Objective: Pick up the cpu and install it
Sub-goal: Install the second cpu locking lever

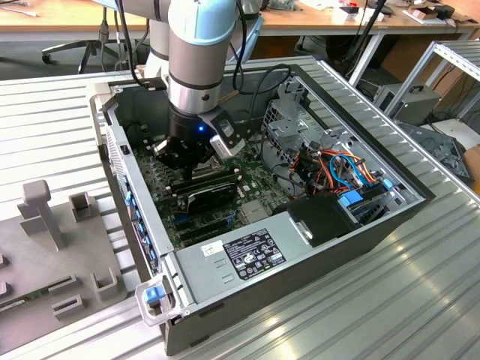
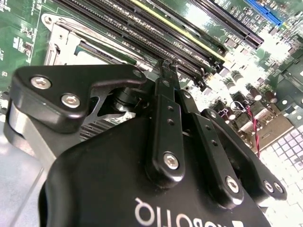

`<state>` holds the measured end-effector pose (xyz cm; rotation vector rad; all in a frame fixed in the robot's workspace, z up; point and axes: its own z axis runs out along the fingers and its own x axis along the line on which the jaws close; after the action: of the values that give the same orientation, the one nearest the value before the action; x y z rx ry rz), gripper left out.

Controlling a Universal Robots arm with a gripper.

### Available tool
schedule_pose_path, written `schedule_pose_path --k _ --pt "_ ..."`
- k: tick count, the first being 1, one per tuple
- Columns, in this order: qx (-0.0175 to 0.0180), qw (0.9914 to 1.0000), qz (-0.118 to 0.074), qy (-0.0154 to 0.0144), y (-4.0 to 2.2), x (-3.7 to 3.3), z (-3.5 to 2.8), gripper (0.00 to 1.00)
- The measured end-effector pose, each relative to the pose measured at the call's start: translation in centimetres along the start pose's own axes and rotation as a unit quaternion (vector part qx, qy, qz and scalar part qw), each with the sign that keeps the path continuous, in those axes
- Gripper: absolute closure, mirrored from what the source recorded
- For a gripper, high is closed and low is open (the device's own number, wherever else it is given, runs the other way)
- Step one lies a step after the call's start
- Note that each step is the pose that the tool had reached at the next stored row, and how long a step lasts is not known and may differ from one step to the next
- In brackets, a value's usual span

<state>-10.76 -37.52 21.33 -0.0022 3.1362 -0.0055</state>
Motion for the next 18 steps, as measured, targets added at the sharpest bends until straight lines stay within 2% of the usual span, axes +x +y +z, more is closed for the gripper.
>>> schedule_pose_path --k 10,18 --pt "0.0001 1.0 0.0 0.0001 0.34 0.27 0.69 0.89" --pt "0.0001 1.0 0.0 0.0001 0.55 0.27 0.89 0.89"
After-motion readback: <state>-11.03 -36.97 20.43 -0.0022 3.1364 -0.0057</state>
